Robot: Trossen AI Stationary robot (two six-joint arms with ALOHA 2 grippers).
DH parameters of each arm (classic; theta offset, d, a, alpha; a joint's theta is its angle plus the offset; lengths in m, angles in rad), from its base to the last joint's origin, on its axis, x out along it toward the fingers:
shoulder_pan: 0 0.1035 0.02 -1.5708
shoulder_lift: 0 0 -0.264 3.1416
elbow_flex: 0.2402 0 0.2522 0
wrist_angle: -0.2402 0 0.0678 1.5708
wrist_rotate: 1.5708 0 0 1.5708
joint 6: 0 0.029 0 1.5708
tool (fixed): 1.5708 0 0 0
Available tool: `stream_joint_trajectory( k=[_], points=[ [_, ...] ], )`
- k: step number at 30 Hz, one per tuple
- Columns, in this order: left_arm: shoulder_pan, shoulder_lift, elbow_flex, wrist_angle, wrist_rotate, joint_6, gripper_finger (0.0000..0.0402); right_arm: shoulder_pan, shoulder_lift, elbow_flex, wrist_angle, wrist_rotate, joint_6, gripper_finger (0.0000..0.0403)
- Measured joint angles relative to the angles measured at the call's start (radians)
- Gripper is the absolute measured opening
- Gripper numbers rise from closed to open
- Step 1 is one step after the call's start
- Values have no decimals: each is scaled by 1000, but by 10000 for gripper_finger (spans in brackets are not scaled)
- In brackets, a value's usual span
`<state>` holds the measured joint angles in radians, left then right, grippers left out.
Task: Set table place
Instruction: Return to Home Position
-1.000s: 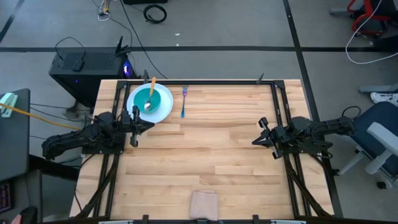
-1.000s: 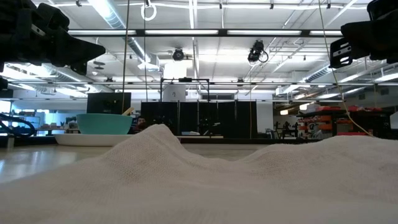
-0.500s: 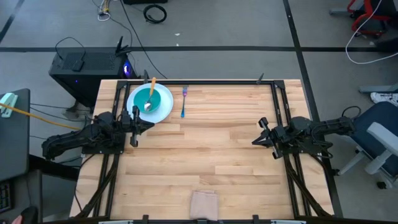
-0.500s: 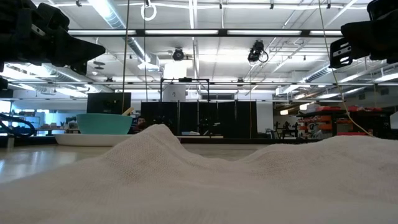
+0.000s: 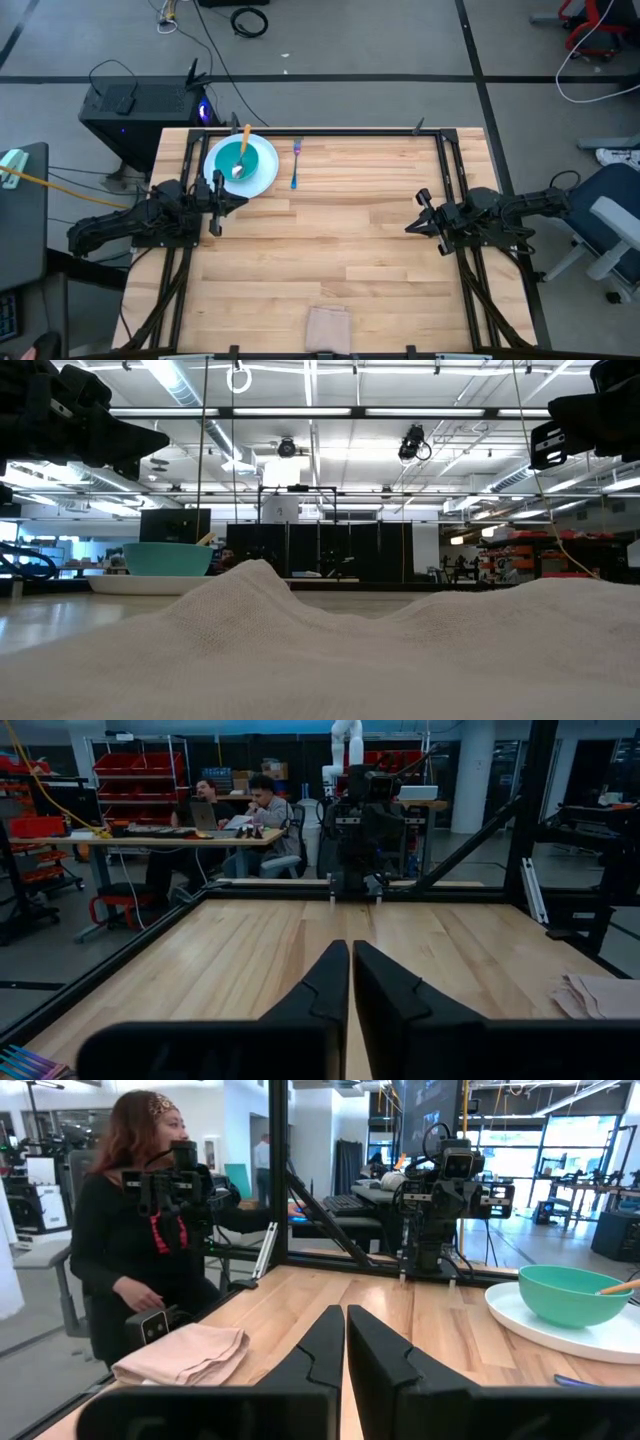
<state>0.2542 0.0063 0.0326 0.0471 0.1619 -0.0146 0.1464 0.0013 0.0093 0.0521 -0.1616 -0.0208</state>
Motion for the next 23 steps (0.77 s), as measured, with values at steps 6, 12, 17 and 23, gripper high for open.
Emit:
stream_joint_trajectory(
  k=[6,12,17,23],
  points=[
    [0,0,0,0,0,0,27,0,0,0,0,0,0,22],
    [0,0,0,0,0,0,36,0,0,0,0,0,0,22],
    [0,0,0,0,0,0,31,0,0,0,0,0,0,23],
    [0,0,0,0,0,0,23,0,0,0,0,0,0,22]
  ],
)
